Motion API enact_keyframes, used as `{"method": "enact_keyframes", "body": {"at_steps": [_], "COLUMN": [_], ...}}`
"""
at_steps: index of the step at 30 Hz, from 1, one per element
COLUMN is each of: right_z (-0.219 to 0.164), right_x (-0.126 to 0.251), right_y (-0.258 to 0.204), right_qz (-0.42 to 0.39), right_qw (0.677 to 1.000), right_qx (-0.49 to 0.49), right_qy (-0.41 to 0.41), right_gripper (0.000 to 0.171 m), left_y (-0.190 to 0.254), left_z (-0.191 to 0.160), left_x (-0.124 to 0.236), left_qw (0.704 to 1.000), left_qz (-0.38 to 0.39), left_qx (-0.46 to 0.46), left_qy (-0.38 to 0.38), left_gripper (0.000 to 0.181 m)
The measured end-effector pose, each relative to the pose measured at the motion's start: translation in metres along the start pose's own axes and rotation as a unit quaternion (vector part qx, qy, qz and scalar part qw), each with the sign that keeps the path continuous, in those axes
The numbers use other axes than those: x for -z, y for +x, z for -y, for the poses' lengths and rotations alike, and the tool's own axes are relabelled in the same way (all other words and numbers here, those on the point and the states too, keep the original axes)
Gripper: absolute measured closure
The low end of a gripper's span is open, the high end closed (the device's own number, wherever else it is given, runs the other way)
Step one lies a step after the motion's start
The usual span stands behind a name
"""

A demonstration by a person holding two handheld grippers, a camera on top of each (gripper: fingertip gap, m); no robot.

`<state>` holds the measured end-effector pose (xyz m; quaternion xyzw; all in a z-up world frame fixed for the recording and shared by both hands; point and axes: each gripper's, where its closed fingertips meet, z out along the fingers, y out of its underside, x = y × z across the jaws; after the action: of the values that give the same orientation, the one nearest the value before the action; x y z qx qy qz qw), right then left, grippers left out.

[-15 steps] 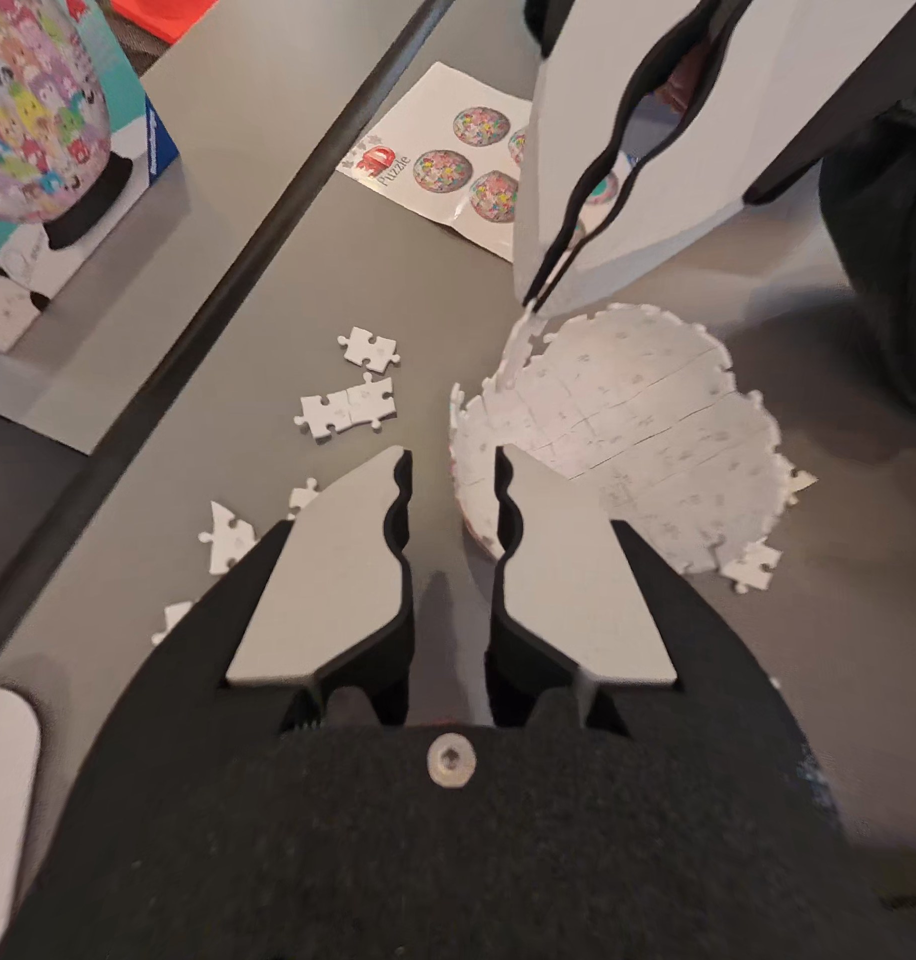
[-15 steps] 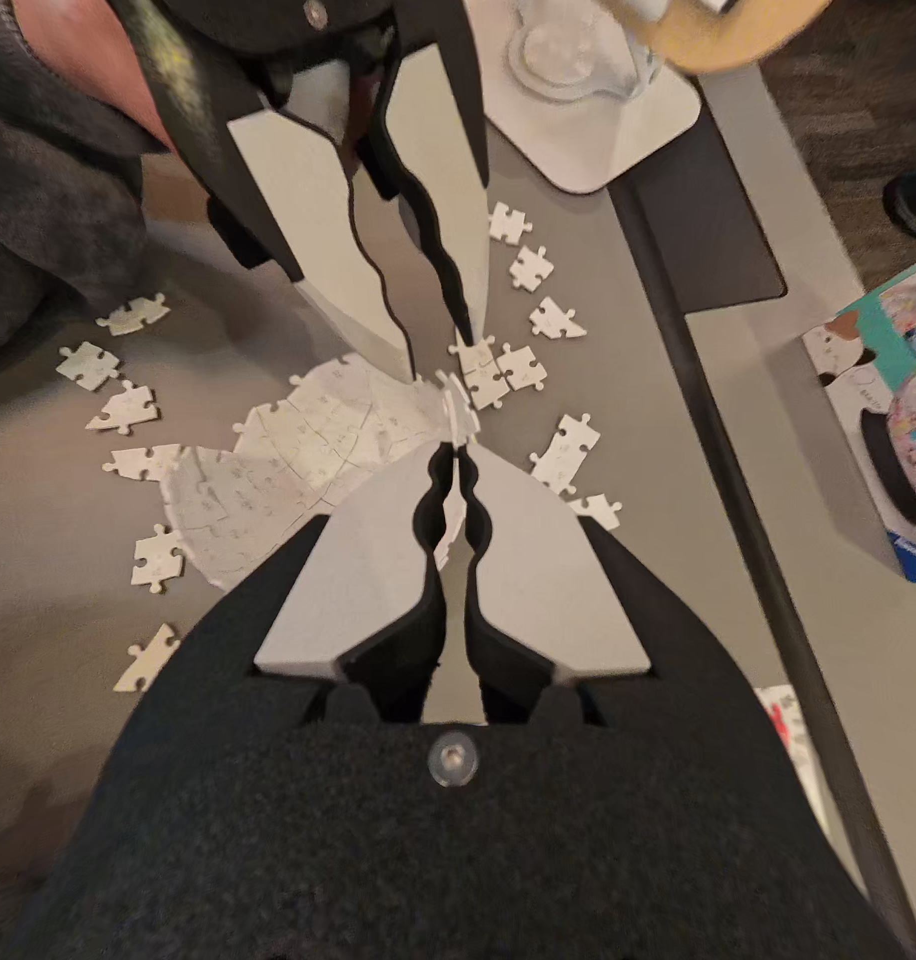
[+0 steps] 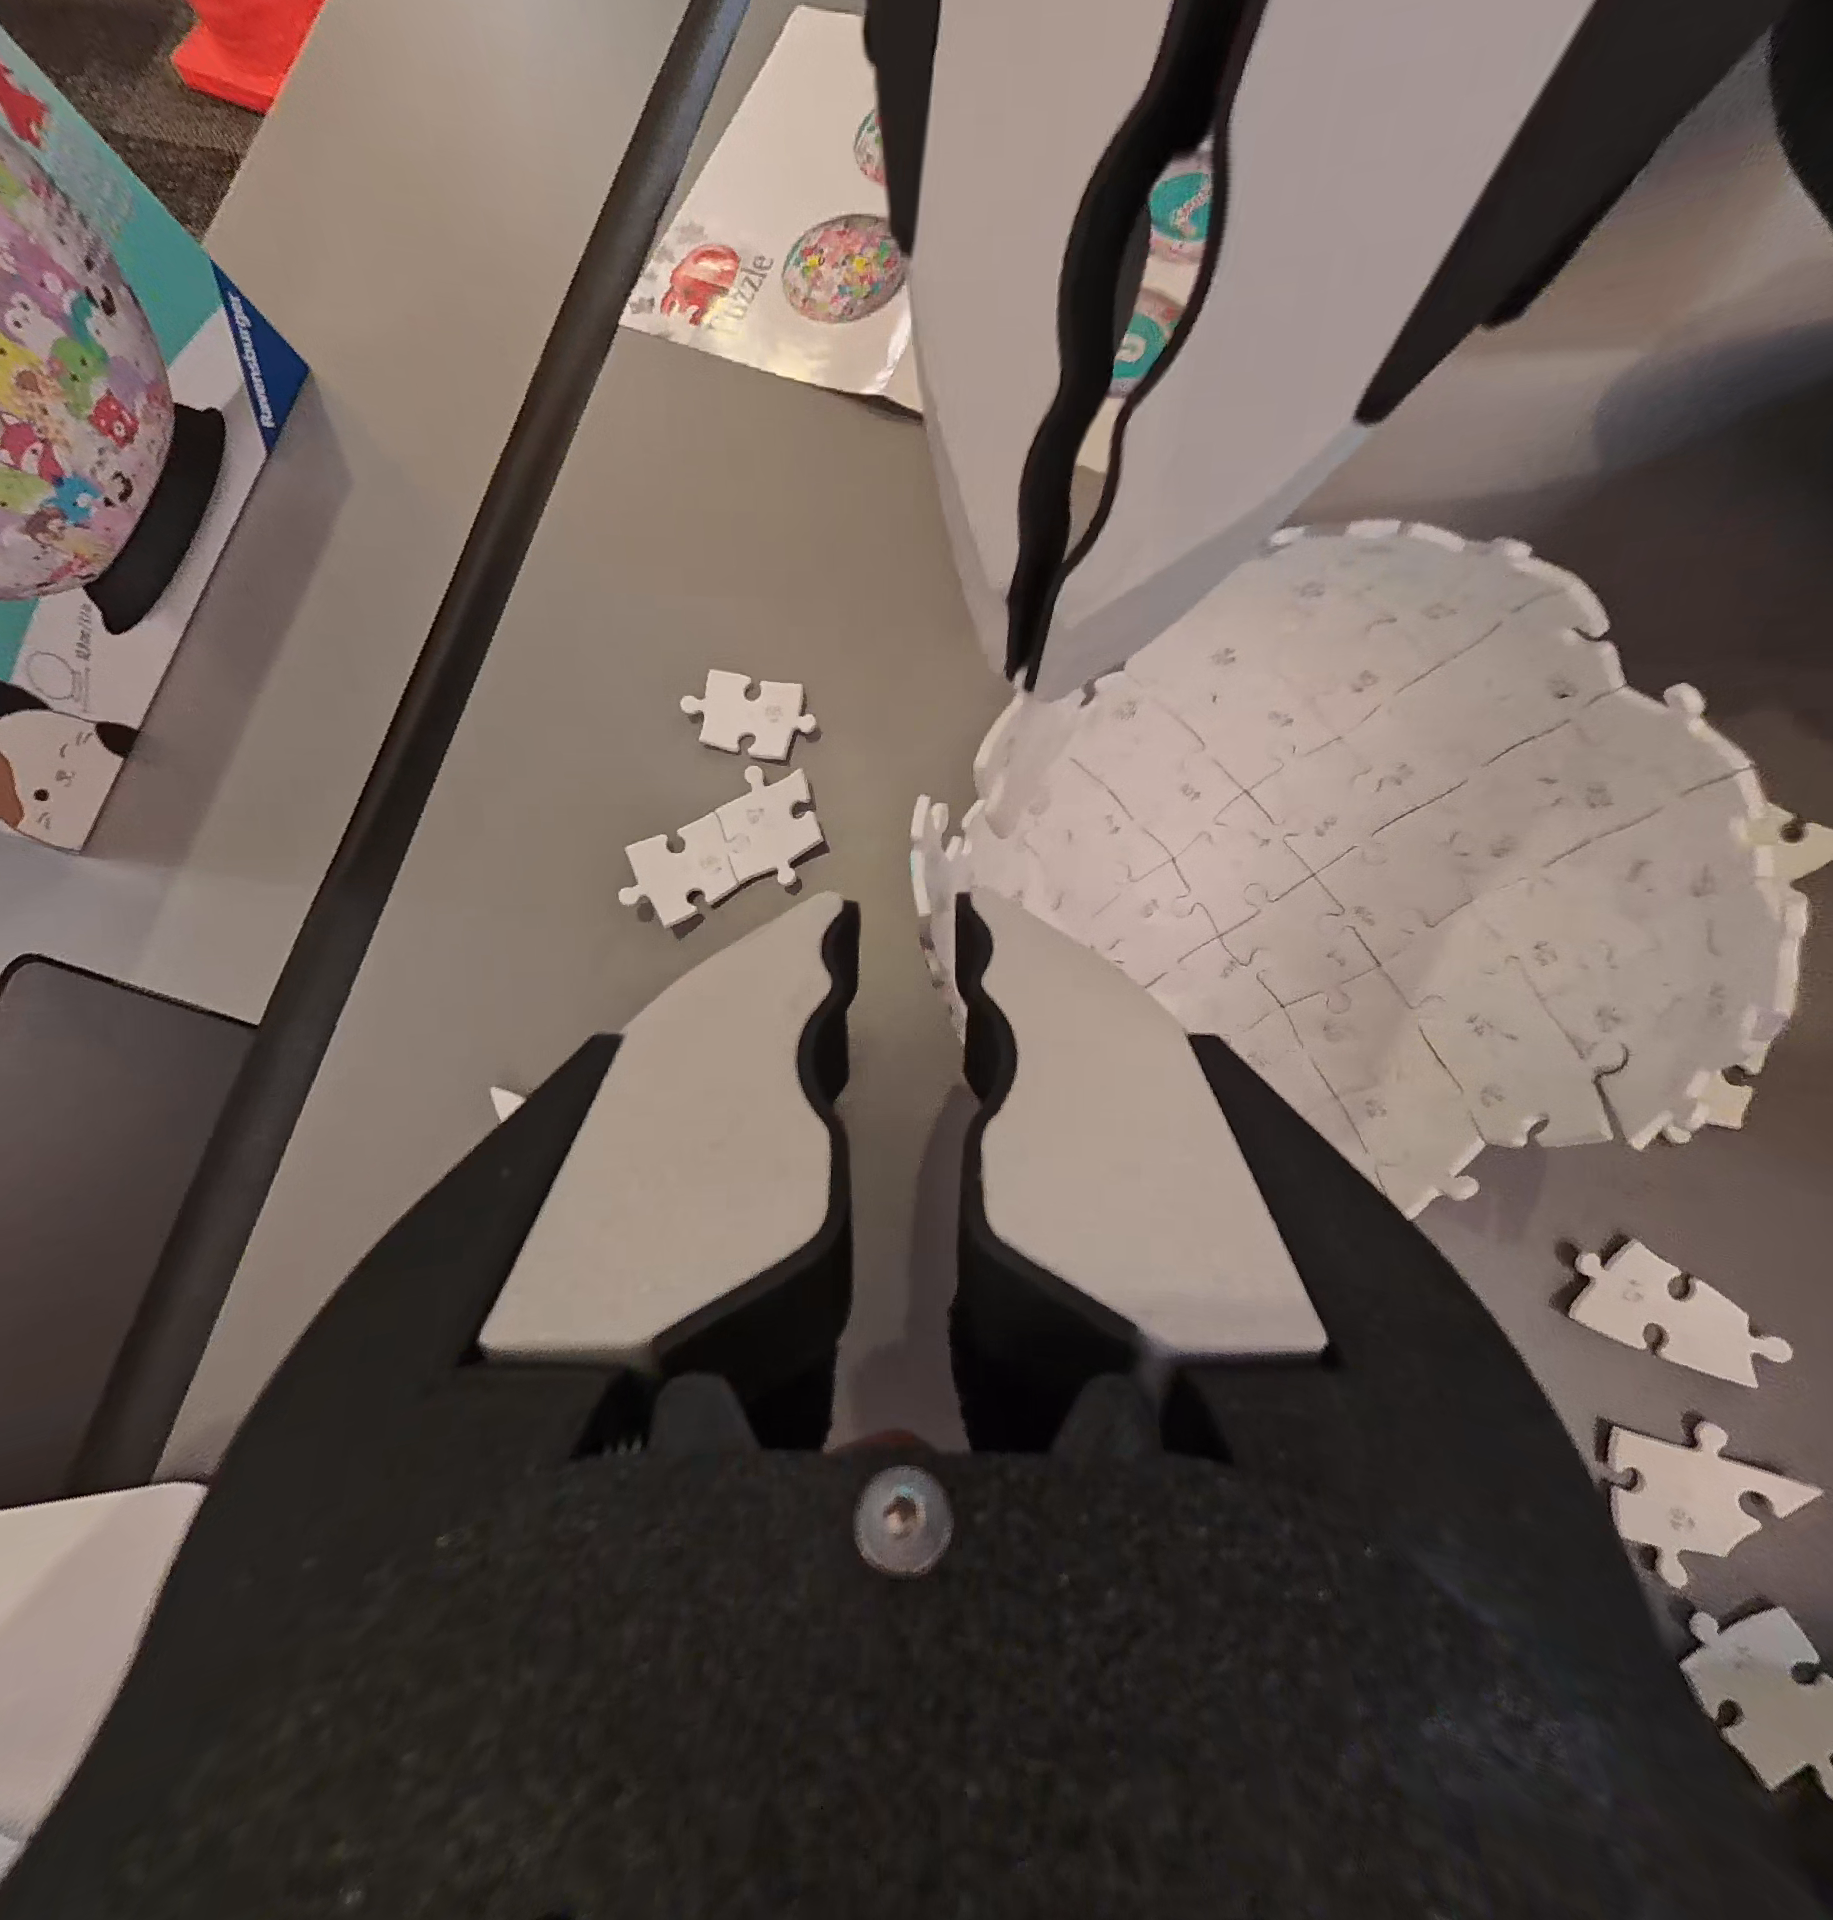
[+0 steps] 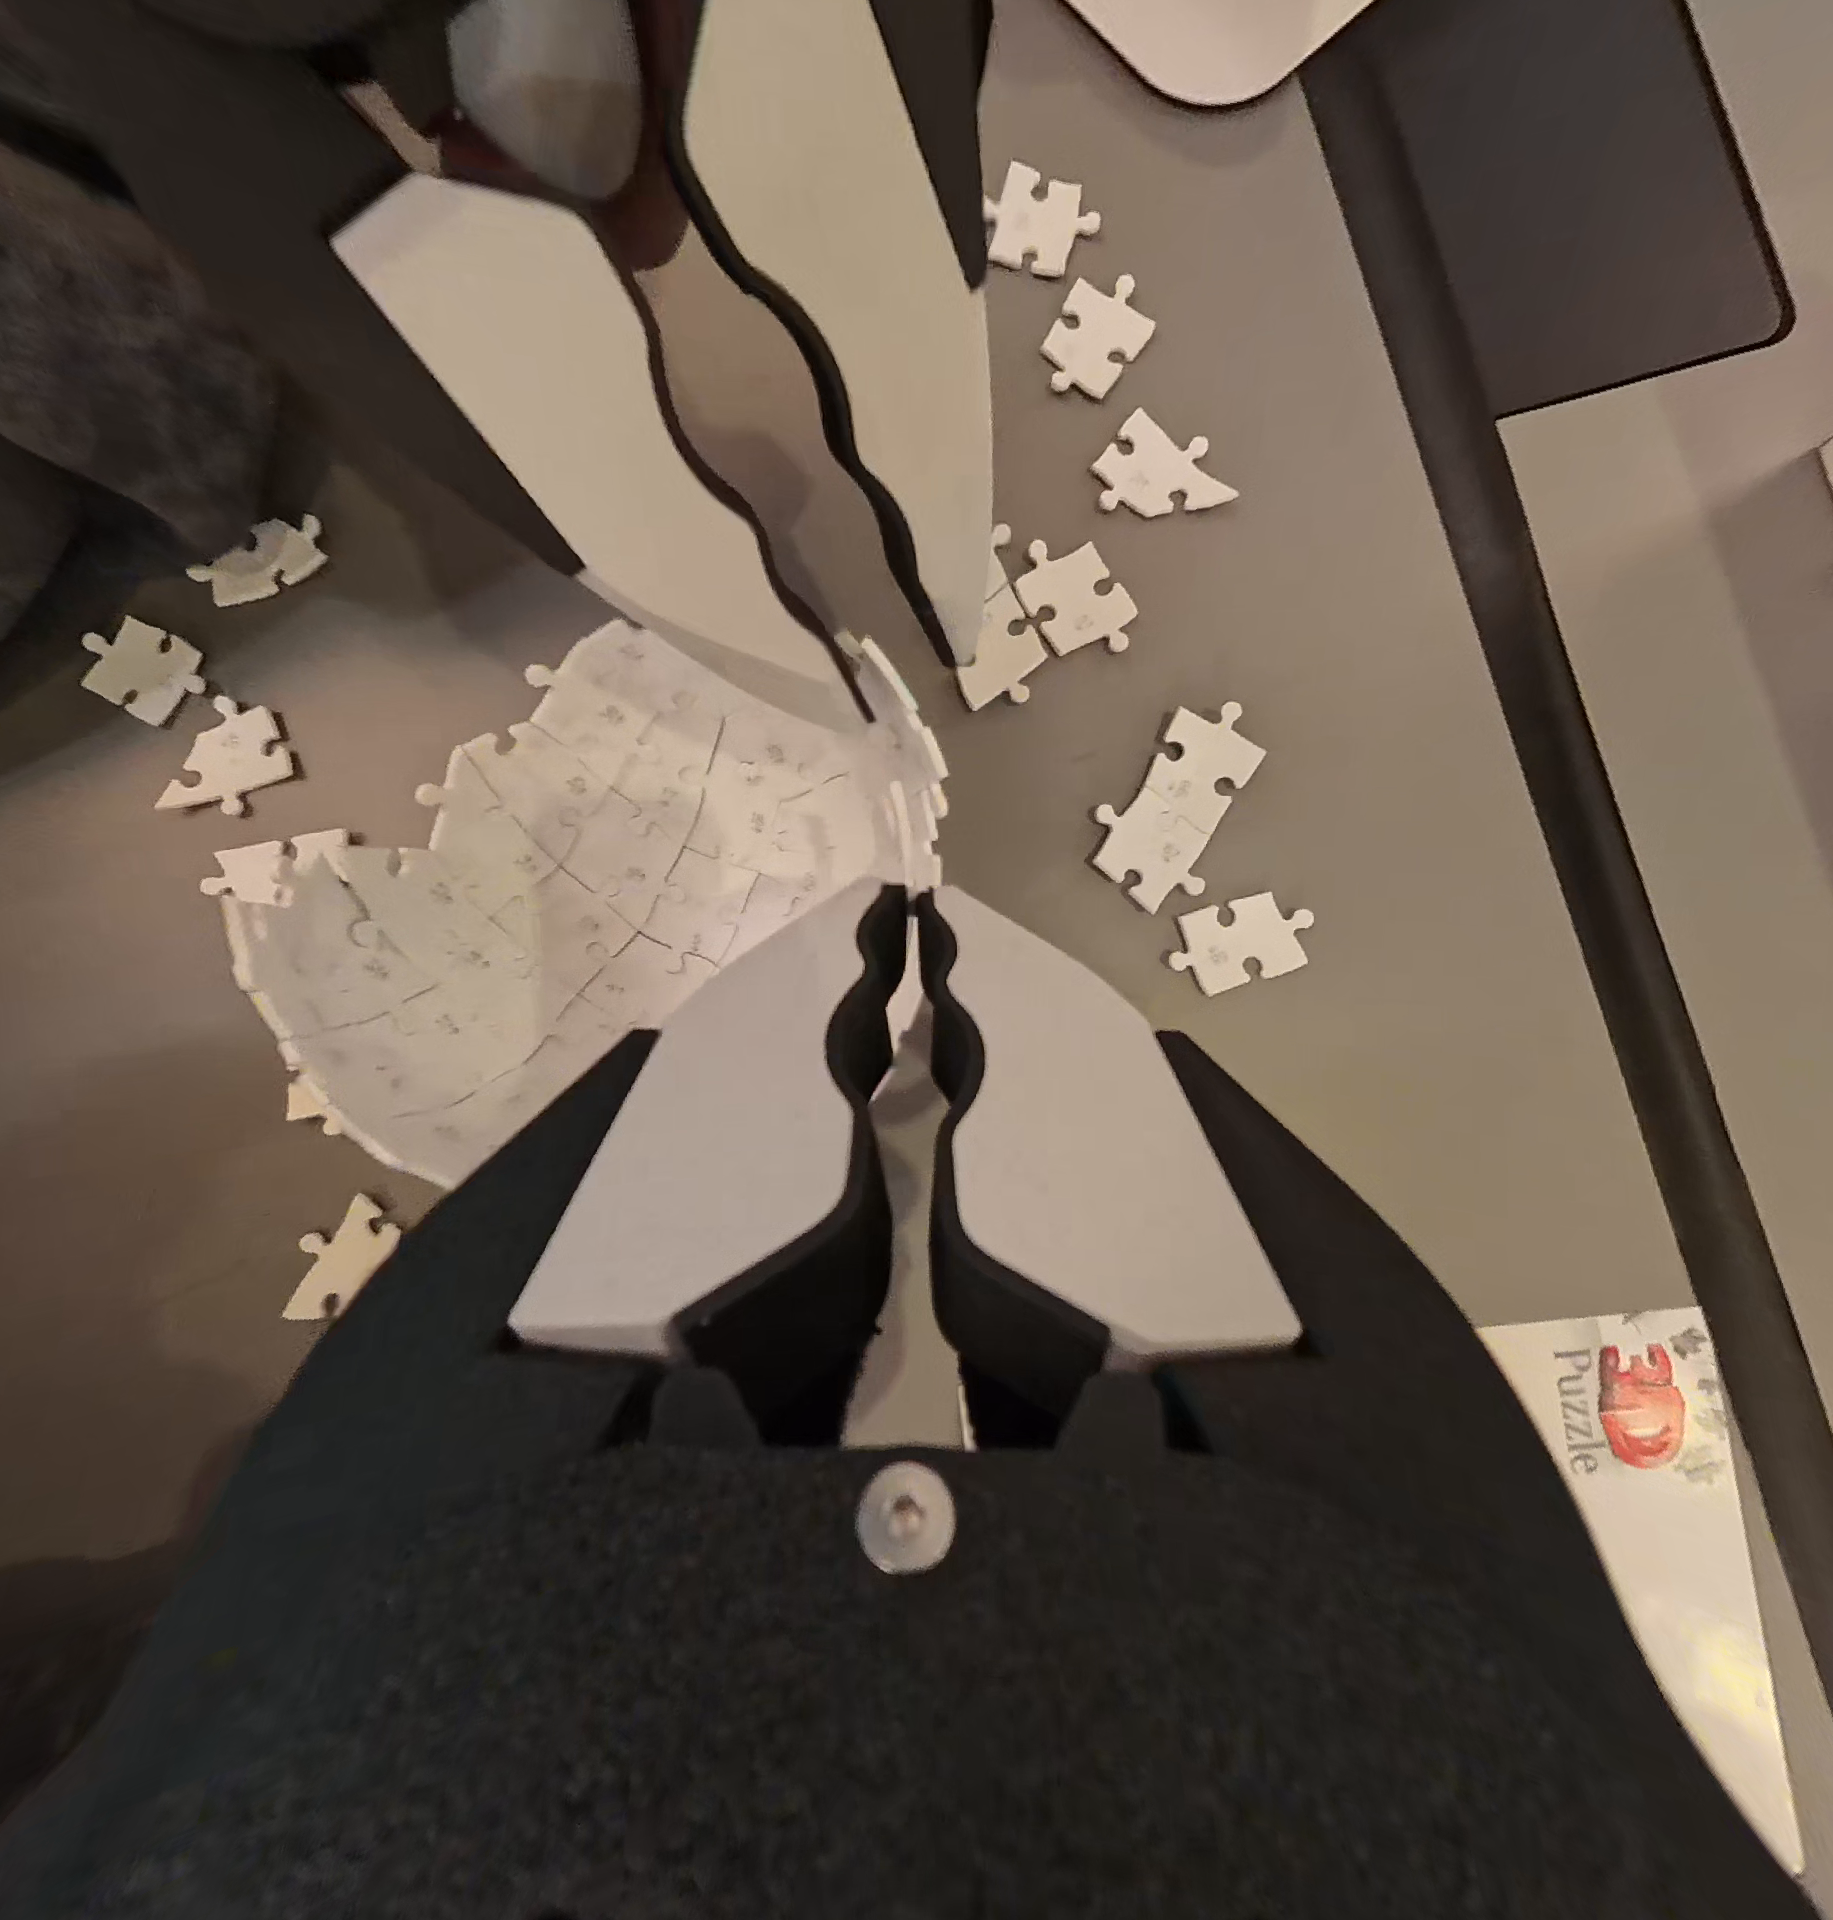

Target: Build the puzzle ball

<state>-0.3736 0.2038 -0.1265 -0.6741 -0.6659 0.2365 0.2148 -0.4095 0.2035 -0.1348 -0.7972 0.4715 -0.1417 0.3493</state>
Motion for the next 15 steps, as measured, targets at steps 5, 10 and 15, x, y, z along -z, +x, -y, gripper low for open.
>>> {"method": "enact_keyframes", "body": {"at_steps": [5, 10, 15], "right_z": [0.001, -0.003, -0.002], "right_x": [-0.005, -0.009, -0.012], "right_y": [0.003, 0.006, 0.005], "right_qz": [0.000, 0.008, 0.019], "right_qw": [1.000, 1.000, 1.000], "right_qx": [0.012, 0.012, 0.008], "right_qy": [0.009, 0.009, 0.016], "right_gripper": [0.169, 0.169, 0.169], "left_y": [-0.001, 0.001, 0.003], "left_z": [-0.001, -0.002, -0.002], "left_x": [0.002, 0.001, 0.002], "left_qw": [1.000, 1.000, 1.000], "left_qz": [0.001, -0.002, -0.002], "left_qx": [-0.006, -0.015, -0.028], "left_qy": [-0.002, -0.003, -0.004], "left_gripper": [0.173, 0.177, 0.178]}}
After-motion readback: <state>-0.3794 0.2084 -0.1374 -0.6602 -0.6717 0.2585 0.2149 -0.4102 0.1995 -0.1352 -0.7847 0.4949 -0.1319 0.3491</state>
